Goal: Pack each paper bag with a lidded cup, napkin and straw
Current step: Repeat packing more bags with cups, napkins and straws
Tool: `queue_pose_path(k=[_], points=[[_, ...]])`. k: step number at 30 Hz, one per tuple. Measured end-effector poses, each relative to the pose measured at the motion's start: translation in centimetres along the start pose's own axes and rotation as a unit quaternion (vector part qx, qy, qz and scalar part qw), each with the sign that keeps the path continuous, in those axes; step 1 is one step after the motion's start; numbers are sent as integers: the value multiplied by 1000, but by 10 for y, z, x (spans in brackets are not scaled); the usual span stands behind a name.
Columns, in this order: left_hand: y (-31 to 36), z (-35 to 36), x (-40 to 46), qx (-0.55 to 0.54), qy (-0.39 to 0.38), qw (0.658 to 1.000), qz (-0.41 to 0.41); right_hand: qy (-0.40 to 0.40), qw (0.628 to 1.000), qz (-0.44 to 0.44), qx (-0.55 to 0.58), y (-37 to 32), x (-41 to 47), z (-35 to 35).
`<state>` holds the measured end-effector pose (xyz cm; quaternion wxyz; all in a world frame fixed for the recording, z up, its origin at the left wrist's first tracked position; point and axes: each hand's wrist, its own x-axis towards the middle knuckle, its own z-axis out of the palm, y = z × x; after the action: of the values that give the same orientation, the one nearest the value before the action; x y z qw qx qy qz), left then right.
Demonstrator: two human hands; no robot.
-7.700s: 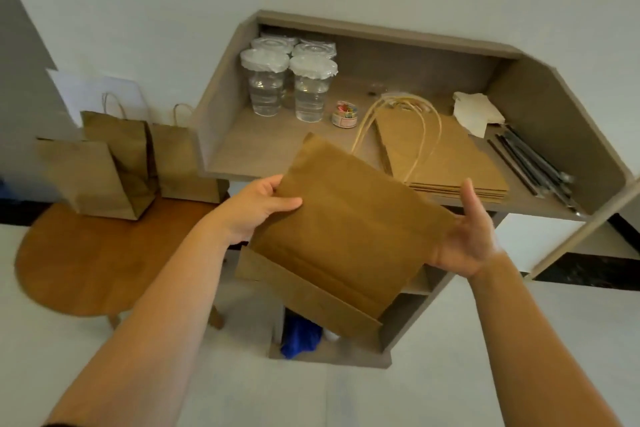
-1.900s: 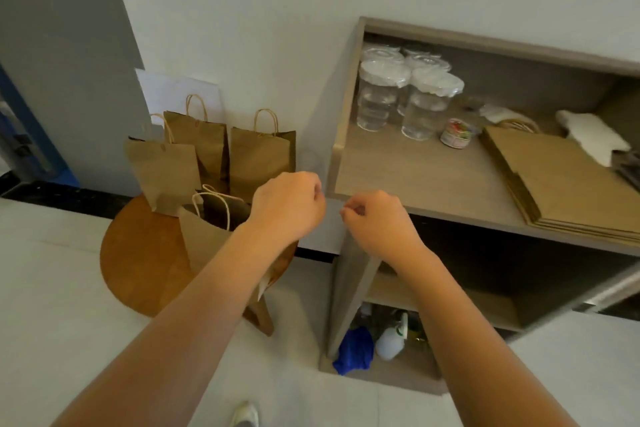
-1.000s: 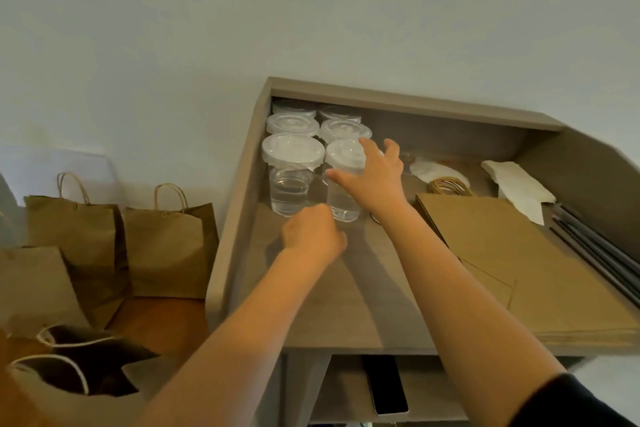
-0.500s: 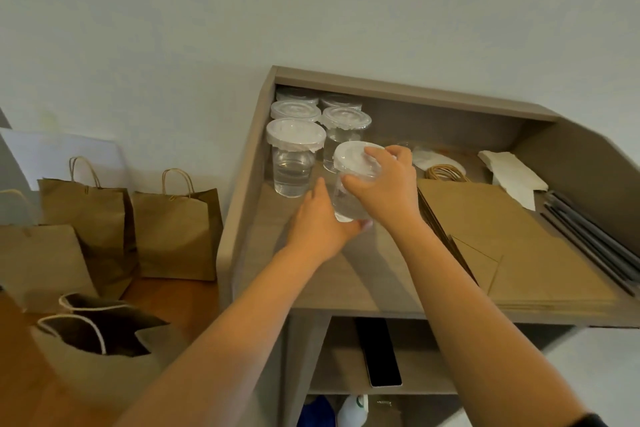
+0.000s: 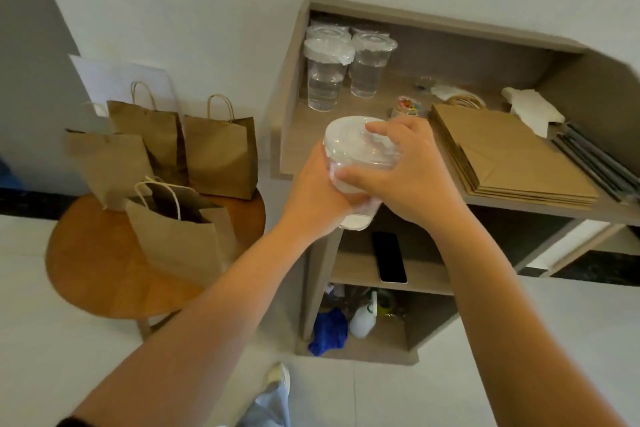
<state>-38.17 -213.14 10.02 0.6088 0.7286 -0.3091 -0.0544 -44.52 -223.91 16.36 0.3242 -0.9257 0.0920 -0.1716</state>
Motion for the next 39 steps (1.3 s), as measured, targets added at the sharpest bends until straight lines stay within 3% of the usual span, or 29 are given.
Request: queue_pose_path(k=[6,9,13,19,23,25,28,30,39], points=[[-19,-46,-56,46,-4,999,-28,-172,983,-57,-39,-35,-18,9],[-36,-73,-77,11,-6,998,-62,-284,955,-78,-33,-48,-14,36],[-60,-113,-91,1,-16,996,-86,-350,930,-96,-63,-65,3,81],[-100,-189,-75,34,-65,988,-136,-347,927,-110,-93,-95,45,159],[-133,-256,-48,134,-131,955,-230,-342,933,-73,-85,-98,69,204],[-154,-288,-35,150,-79,952,-255,-334,937,-53,-93,-96,79,222],[-184,-319,-17,191,78,948,-241,-315,941,-31,-117,-92,91,238],[-198,-325,-3,233,101,941,-223,-311,940,-17,-141,-89,98,245],[-241,-307,34,319,-106,922,-195,-315,939,37,-135,-83,120,257]])
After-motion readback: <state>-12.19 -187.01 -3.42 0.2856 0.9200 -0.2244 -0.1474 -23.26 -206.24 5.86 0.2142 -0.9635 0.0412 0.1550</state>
